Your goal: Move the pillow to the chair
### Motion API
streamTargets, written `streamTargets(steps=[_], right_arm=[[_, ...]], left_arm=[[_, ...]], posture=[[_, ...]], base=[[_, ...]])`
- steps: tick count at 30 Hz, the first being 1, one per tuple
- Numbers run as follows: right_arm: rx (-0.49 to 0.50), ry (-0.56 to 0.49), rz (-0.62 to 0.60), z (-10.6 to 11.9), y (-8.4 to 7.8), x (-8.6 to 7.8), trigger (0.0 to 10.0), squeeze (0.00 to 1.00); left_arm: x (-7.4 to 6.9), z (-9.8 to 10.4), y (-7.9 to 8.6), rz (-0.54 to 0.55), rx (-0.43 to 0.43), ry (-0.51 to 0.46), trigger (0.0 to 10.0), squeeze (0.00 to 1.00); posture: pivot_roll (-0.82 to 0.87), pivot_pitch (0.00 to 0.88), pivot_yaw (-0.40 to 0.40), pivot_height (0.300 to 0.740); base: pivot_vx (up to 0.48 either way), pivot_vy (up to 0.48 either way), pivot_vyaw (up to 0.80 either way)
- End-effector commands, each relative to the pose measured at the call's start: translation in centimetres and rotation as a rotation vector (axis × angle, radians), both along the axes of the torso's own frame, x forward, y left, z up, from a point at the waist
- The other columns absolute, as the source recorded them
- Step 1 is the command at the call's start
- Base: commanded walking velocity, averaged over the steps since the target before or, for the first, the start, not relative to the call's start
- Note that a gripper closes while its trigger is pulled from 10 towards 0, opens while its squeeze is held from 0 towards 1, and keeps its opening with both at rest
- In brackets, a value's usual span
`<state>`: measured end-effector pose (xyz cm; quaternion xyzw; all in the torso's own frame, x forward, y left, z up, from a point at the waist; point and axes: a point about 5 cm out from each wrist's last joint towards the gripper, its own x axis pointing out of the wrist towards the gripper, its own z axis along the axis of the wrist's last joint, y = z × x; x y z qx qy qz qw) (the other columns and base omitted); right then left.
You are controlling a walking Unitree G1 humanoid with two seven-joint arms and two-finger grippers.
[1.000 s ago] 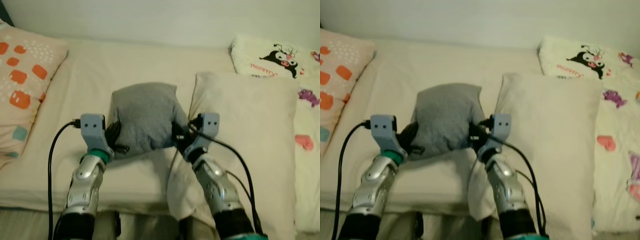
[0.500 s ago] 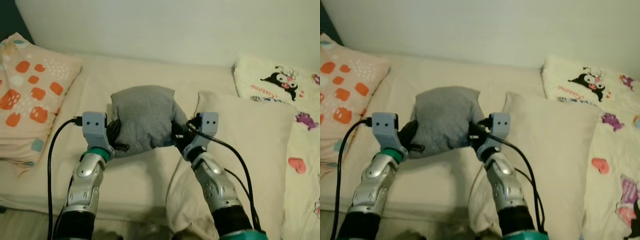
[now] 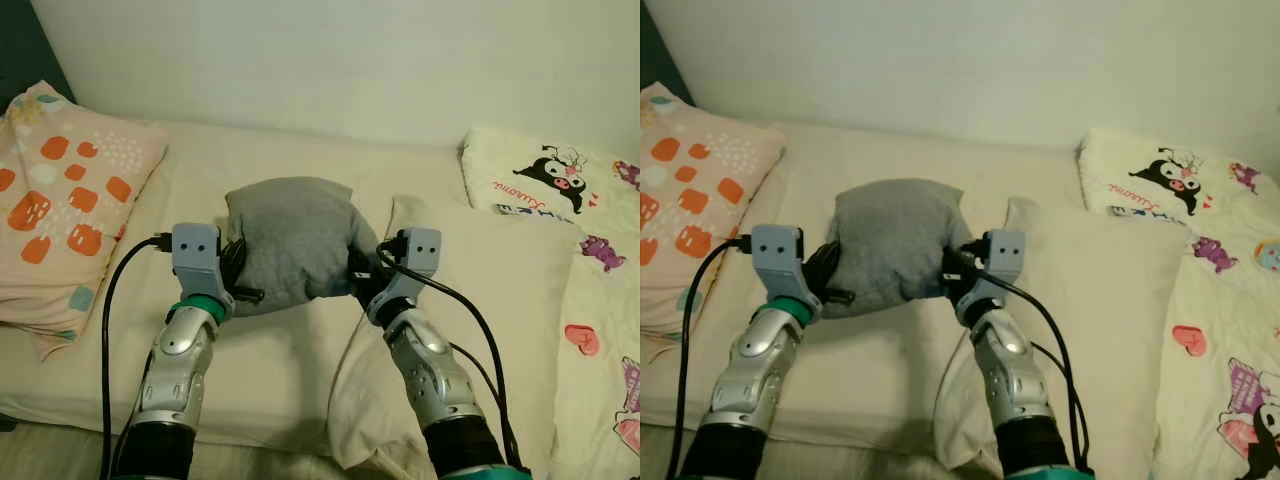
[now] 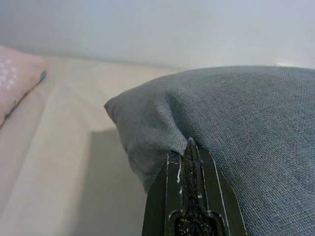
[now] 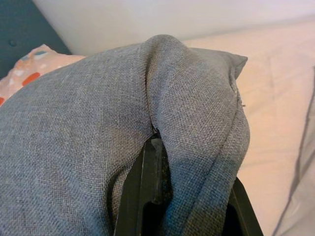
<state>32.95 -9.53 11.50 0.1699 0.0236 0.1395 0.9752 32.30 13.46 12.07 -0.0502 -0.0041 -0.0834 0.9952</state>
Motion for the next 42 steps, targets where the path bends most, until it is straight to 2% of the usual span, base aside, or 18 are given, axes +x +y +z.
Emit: streamTargets(steps=[1,9,15,25,28,32,42], right_arm=[[0.000,-0.027,-0.012,0.5,0.2,0.0,10.0,0.00],[-0.002,-0.049,-0.017,1.0,0.2,0.2,10.0,0.00],[0.019,-0.072,-0.033,1.8,0.1,0.5,10.0,0.00],[0.006,-0.080,-0.021,2.0,0.4,0.4,10.0,0.00],[0.004,-0.086,-0.019,2.2,0.5,0.4,10.0,0.00],[0.012,-0.115,-0.024,3.1,0.5,0.6,10.0,0.00],[-0.005,-0.122,-0.033,3.1,0.3,0.6,10.0,0.00]], left_arm=[[0.1,0.6,-1.1,-0.045,-0.039,-0.006,10.0,0.00],[0.2,1.5,-1.1,-0.052,-0.080,-0.019,10.0,0.00],[0.5,3.2,-1.5,-0.081,-0.023,-0.096,10.0,0.00],[0.2,4.1,-2.0,-0.105,0.024,-0.153,10.0,0.00],[0.2,4.7,-2.2,-0.112,0.009,-0.171,10.0,0.00],[0.5,7.0,-2.6,-0.111,-0.063,-0.211,10.0,0.00],[0.4,7.1,-3.0,-0.146,-0.024,-0.226,10.0,0.00]], posture=[[0.06,0.003,-0.021,0.740],[0.07,0.010,-0.027,0.740],[0.07,0.010,-0.028,0.740],[0.07,0.003,-0.031,0.740],[0.07,0.001,-0.034,0.740],[0.07,0.000,-0.040,0.740],[0.07,0.000,-0.030,0.740]], base=[[0.000,0.000,0.00],[0.000,0.000,0.00],[0.000,0.000,-0.80],[0.000,0.000,-0.80],[0.000,0.000,-0.80],[0.000,0.000,-0.80],[0.000,0.000,-0.80]])
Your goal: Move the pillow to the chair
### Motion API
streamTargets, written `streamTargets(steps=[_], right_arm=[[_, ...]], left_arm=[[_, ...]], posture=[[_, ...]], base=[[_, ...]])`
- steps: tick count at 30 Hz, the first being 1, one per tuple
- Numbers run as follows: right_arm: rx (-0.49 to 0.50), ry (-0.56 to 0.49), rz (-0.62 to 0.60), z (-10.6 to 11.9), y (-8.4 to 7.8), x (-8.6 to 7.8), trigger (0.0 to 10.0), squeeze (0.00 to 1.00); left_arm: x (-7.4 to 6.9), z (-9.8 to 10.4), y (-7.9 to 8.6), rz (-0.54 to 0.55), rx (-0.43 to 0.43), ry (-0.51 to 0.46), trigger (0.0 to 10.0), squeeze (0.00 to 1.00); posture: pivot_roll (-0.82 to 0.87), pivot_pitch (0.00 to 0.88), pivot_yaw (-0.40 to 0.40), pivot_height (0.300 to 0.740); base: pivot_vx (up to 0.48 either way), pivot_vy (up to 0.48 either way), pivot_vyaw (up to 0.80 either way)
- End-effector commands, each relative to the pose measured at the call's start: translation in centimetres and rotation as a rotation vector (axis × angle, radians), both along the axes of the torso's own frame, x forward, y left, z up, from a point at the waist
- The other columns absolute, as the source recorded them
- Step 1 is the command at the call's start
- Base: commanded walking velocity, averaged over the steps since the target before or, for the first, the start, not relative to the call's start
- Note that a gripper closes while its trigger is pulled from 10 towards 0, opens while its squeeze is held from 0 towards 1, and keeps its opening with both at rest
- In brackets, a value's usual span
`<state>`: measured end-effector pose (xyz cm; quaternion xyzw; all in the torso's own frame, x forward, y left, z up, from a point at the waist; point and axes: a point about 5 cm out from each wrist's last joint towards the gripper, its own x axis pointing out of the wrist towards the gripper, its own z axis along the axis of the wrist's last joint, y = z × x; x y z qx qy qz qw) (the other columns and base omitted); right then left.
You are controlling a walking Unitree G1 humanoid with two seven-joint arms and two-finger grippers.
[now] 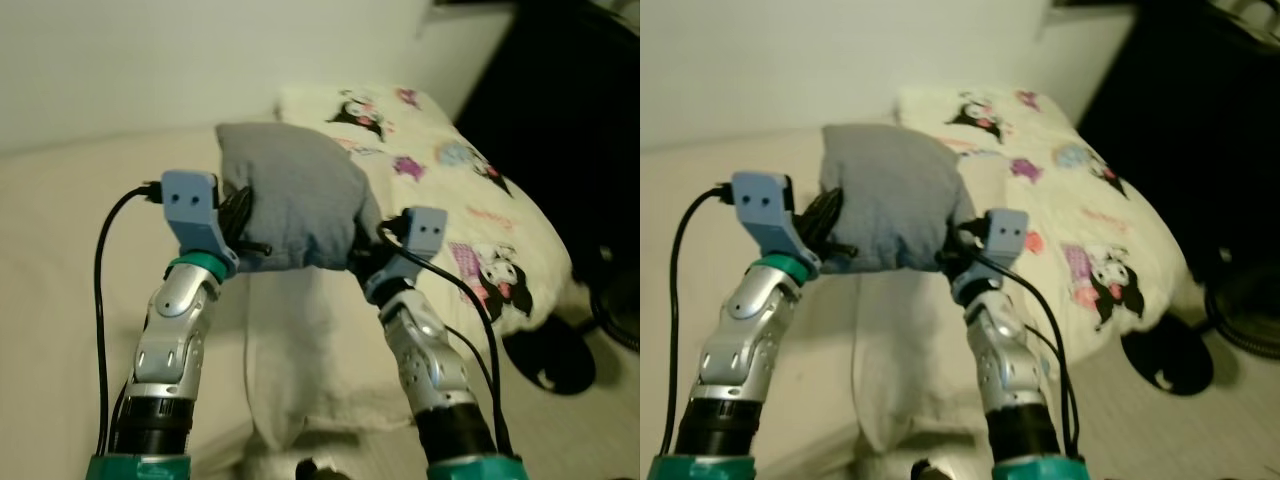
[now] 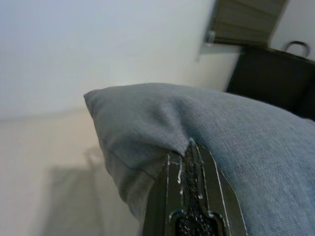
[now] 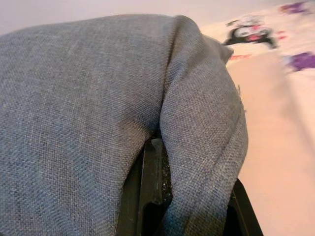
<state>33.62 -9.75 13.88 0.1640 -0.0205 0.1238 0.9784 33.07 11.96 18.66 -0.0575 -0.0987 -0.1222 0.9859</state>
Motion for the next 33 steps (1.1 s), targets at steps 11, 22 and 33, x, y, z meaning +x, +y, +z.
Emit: streamTargets(steps=[11,22,33], right_arm=[[-0.012,-0.040,-0.008,0.9,0.0,-0.2,10.0,0.00],[-0.017,-0.055,-0.027,1.1,-0.1,-0.1,10.0,0.00],[0.016,-0.050,-0.061,0.6,0.5,-0.1,10.0,0.00]], left_arm=[[-0.6,1.2,-2.2,-0.096,0.033,-0.066,10.0,0.00],[-0.5,1.2,-2.9,-0.107,0.023,-0.070,10.0,0.00],[0.6,2.1,-2.3,-0.110,0.078,-0.065,10.0,0.00]], posture=[[0.06,0.008,-0.026,0.740],[0.06,0.006,-0.022,0.740],[0.12,0.000,0.088,0.740]], base=[[0.000,0.000,-0.80],[0.000,0.000,-0.80],[0.000,0.000,-0.80]])
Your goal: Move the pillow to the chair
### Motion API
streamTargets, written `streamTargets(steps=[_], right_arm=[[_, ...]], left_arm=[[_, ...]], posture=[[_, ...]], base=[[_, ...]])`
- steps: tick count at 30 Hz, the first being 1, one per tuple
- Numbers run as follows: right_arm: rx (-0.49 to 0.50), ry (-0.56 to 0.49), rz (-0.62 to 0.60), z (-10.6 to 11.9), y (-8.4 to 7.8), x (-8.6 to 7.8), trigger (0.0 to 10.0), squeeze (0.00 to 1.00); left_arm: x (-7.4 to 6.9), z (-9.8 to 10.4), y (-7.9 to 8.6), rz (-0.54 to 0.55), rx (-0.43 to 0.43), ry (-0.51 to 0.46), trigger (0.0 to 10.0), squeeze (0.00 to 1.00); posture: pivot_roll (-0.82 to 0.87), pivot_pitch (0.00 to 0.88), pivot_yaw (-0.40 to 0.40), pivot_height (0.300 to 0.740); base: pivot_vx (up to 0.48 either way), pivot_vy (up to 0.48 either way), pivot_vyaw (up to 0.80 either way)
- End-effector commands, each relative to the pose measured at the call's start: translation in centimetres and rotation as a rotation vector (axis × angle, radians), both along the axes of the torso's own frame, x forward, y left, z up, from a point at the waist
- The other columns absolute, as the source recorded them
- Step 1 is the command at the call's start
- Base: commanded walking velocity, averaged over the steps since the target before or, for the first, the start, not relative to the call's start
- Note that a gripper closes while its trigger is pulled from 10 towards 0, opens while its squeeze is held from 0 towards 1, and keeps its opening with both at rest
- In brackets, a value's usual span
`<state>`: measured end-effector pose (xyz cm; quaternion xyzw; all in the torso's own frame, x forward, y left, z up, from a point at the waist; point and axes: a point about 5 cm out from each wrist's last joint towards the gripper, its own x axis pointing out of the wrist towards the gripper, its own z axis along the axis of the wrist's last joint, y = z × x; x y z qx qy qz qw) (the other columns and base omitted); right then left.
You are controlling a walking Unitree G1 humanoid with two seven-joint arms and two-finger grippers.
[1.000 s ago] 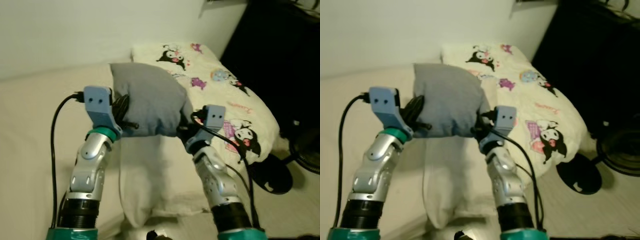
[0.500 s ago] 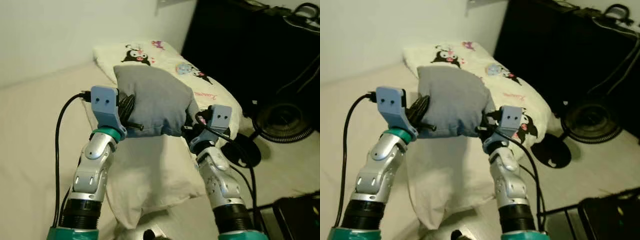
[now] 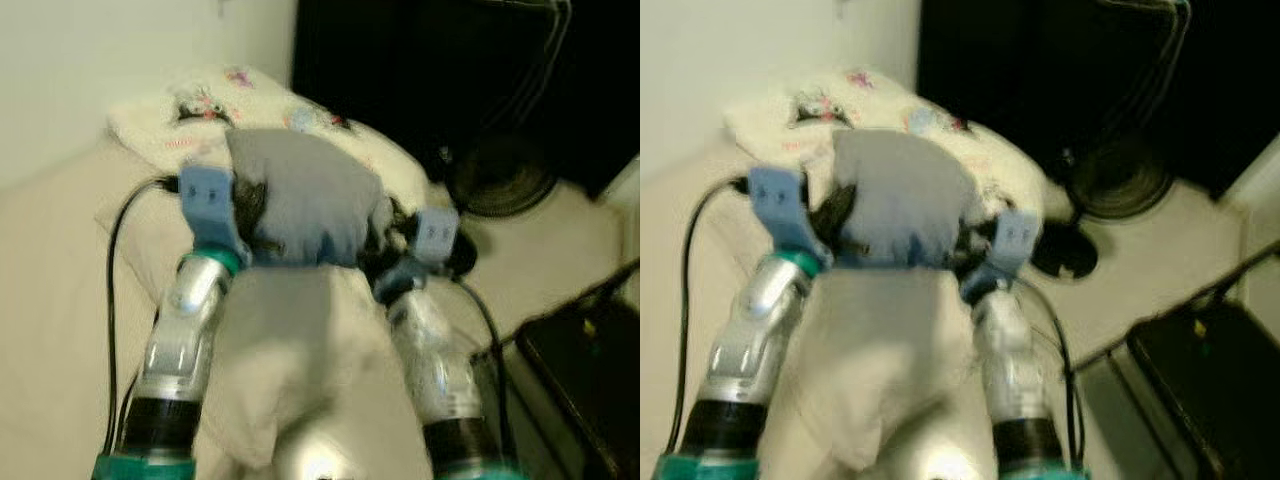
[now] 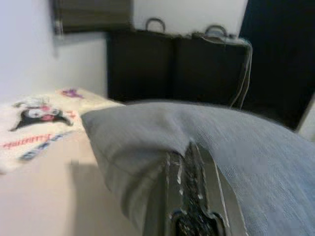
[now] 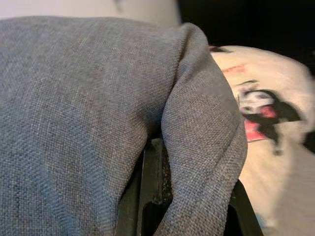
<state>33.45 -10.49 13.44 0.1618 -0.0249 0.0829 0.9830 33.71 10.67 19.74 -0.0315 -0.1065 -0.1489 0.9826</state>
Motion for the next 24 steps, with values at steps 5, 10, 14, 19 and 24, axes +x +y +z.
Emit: streamTargets(steps=[5,10,14,19,24], right_arm=[[0.030,-0.067,0.011,0.9,2.5,0.2,10.0,0.00],[0.029,-0.072,-0.004,0.9,2.3,0.2,10.0,0.00],[0.031,-0.071,-0.031,0.8,1.4,0.3,10.0,0.00],[0.019,-0.096,-0.056,1.5,0.8,0.7,10.0,0.00],[-0.009,-0.120,-0.066,2.2,-0.1,0.7,10.0,0.00]], left_arm=[[1.3,3.4,-0.8,-0.079,0.085,-0.048,10.0,0.00],[1.9,5.6,-1.1,-0.068,0.100,-0.076,10.0,0.00],[2.3,6.9,-1.5,-0.070,0.125,-0.106,10.0,0.00],[2.7,6.8,-1.5,-0.075,0.102,-0.104,10.0,0.00],[2.1,4.0,0.2,-0.012,0.003,-0.058,10.0,0.00]], posture=[[0.15,0.000,0.182,0.740],[0.20,0.000,0.195,0.740],[0.26,0.000,0.196,0.740],[0.17,0.000,0.173,0.740],[0.14,0.000,0.150,0.740]], base=[[0.000,0.000,-0.80],[0.000,0.000,-0.80],[0.000,0.000,-0.80],[0.000,0.000,-0.80],[0.000,0.000,-0.80]])
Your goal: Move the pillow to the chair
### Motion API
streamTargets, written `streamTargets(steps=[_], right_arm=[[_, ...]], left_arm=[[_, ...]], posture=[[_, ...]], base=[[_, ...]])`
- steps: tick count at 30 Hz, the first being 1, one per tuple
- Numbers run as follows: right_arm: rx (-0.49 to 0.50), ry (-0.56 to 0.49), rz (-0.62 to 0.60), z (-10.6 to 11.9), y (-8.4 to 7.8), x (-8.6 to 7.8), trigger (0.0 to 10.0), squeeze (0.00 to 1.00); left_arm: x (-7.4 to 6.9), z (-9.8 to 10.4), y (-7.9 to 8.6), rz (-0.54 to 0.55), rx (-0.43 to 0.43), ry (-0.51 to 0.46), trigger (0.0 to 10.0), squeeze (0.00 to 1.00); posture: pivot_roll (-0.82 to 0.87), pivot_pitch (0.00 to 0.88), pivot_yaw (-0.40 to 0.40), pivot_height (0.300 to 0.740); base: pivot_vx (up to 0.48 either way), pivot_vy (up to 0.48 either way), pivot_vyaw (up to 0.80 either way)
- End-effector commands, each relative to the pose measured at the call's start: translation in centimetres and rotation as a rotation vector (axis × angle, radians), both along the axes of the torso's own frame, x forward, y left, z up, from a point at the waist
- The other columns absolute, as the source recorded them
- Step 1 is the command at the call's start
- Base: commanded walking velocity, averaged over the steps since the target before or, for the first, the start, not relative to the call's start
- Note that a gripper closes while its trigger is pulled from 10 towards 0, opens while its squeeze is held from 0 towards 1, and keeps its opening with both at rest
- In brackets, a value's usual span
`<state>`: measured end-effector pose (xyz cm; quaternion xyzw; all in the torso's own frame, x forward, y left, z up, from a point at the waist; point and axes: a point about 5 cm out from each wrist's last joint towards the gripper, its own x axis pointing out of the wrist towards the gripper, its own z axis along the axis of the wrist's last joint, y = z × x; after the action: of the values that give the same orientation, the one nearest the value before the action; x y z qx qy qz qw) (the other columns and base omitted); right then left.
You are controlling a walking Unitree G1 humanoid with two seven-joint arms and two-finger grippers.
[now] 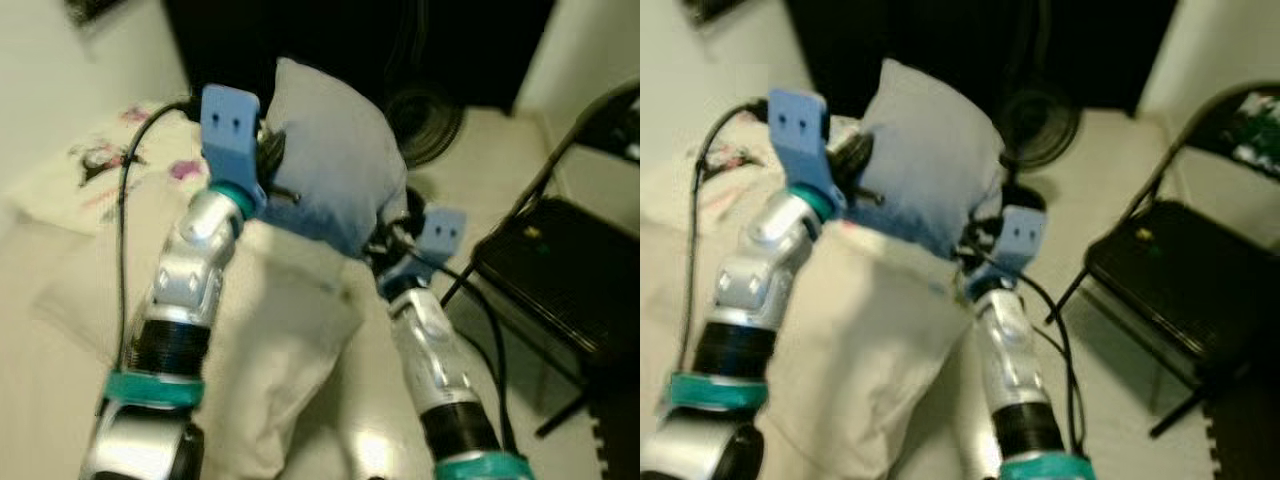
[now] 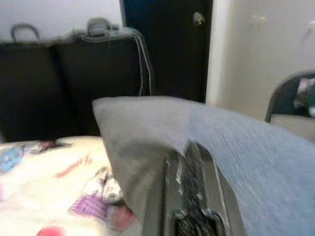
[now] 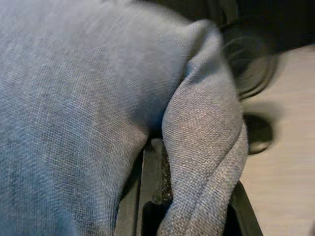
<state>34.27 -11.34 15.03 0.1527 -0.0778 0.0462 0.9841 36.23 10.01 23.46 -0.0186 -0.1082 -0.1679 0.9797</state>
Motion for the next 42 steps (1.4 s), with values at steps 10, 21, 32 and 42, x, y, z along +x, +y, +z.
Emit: streamTargets(steps=[10,21,32,42], right_arm=[[-0.053,-0.037,0.055,1.2,-0.5,0.1,10.0,0.00],[-0.108,-0.065,0.142,2.3,-0.9,-0.1,10.0,0.00],[-0.099,-0.032,0.152,1.4,0.1,-1.4,10.0,0.00],[-0.094,-0.017,0.133,1.3,0.4,-1.8,10.0,0.00]], left_arm=[[-1.8,-3.7,2.3,0.028,0.067,0.010,10.0,0.00],[-2.2,-3.8,2.9,0.052,0.046,-0.011,10.0,0.00],[-3.0,-4.1,2.3,0.072,-0.004,-0.011,10.0,0.00],[-3.9,-5.2,2.2,0.101,-0.035,0.027,10.0,0.00]], posture=[[0.09,0.001,0.076,0.740],[0.08,0.008,0.039,0.740],[0.08,0.006,0.020,0.740],[0.08,0.007,-0.002,0.740]], base=[[0.000,0.000,-0.80],[0.000,0.000,-0.80],[0.000,0.000,-0.80],[0.000,0.000,-0.80]])
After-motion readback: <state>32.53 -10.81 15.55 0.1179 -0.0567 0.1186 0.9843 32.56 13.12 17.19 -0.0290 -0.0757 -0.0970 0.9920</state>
